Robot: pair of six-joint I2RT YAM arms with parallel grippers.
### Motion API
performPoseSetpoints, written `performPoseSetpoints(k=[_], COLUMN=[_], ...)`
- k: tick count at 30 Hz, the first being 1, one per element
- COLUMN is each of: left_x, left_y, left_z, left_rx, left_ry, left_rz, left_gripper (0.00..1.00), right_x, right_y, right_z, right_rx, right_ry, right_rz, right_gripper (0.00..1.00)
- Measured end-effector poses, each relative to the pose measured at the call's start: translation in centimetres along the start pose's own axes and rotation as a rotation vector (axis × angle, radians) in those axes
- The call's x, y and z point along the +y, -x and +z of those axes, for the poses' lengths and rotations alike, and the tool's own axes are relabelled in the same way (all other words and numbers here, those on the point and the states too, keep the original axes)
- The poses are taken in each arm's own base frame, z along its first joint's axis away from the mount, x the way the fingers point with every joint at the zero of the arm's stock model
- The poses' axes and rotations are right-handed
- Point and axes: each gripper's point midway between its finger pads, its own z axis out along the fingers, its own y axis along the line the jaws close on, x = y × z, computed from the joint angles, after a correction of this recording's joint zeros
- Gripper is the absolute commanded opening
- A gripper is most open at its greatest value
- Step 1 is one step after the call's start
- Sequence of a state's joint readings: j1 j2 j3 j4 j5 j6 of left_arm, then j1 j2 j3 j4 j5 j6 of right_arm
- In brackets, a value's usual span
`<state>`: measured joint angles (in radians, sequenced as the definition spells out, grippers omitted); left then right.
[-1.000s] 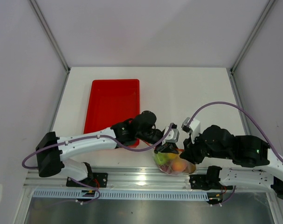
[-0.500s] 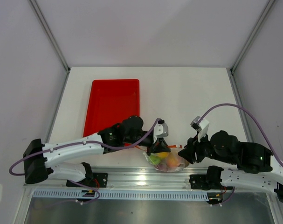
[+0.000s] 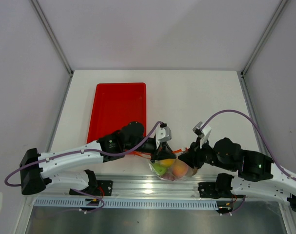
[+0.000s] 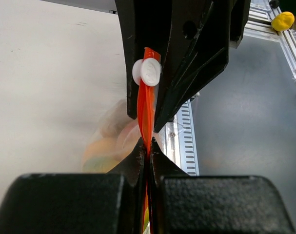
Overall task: Place the food in the zip-top bag and seal the zipper
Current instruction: Zip the zipper food storage bag at the center of the board.
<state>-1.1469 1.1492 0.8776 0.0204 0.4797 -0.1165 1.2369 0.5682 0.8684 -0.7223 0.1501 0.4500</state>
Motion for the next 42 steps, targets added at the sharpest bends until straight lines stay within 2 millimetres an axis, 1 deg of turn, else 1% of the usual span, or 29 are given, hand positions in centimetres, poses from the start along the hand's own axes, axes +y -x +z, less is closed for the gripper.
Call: performPoseSetpoints(k=[3,4,5,6,7,9,11,14,18,22,23,26,28,29,31,32,34,37,38,42], left_x=[0.0,0.0,0.0,0.0,0.0,-0.1,-0.2,-0.4,-1.0,-1.4,-1.4,-1.6,-1.7,-1.7,-1.8,-1.9,-2.0,-2.1,-2.1,-2.3], left_y=[-0.1,-0.1,-0.1,-0.1,0.0,-0.1,0.0,0.4,1.7,3.8,4.4,5.5,5.5,5.4,5.0,4.8,4.6,4.6,4.8,5.1], left_z=[0.0,0.0,0.0,0.0,0.0,0.0,-0.1,-0.3,-0.8,-0.6,-0.4,0.2,0.5,0.6,0.9,1.0,1.1,1.1,1.0,0.9], left_rx=[0.001,0.0,-0.002,-0.004,-0.01,-0.013,-0.02,-0.036,-0.075,-0.103,-0.109,-0.116,-0.108,-0.102,-0.086,-0.078,-0.069,-0.068,-0.074,-0.084], left_ry=[0.0,0.0,-0.001,-0.002,-0.003,-0.005,-0.007,-0.011,-0.04,-0.071,-0.08,-0.114,-0.135,-0.142,-0.161,-0.17,-0.186,-0.203,-0.207,-0.223], left_rz=[-0.002,-0.006,-0.006,-0.006,0.0,0.0,-0.005,-0.003,0.01,0.005,-0.001,-0.023,-0.042,-0.052,-0.075,-0.083,-0.092,-0.109,-0.108,-0.118], left_gripper=[0.01,0.01,0.01,0.2,0.36,0.63,0.72,0.77,0.77,0.77,0.76,0.69,0.65,0.58,0.51,0.49,0.49,0.44,0.4,0.31], right_x=[0.4,0.5,0.5,0.6,0.6,0.6,0.7,0.6,0.9,1.3,1.4,1.7,1.8,1.8,1.8,1.8,1.8,1.7,1.7,1.7], right_y=[0.4,0.6,0.7,0.8,0.9,0.8,0.8,0.6,0.3,0.0,-0.2,-0.5,-0.7,-0.8,-0.8,-0.8,-0.8,-0.8,-0.8,-0.7], right_z=[0.1,0.1,0.0,0.0,-0.1,-0.2,-0.3,-0.4,-0.4,-0.3,-0.2,0.1,0.3,0.3,0.4,0.4,0.3,0.1,0.0,-0.1], right_rx=[-0.018,-0.025,-0.031,-0.036,-0.038,-0.04,-0.045,-0.041,-0.027,-0.006,0.003,0.024,0.038,0.042,0.045,0.044,0.042,0.039,0.037,0.034], right_ry=[0.018,0.024,0.027,0.03,0.033,0.035,0.042,0.045,0.063,0.082,0.088,0.098,0.102,0.103,0.103,0.103,0.104,0.105,0.105,0.107], right_rz=[-0.006,-0.007,-0.01,-0.007,-0.006,-0.006,-0.005,-0.005,-0.007,-0.01,-0.012,-0.015,-0.016,-0.016,-0.016,-0.016,-0.016,-0.017,-0.017,-0.018], right_gripper=[0.1,0.0,0.0,0.0,0.0,0.0,0.0,0.0,0.0,0.0,0.0,0.0,0.0,0.0,0.0,0.0,0.0,0.0,0.0,0.0])
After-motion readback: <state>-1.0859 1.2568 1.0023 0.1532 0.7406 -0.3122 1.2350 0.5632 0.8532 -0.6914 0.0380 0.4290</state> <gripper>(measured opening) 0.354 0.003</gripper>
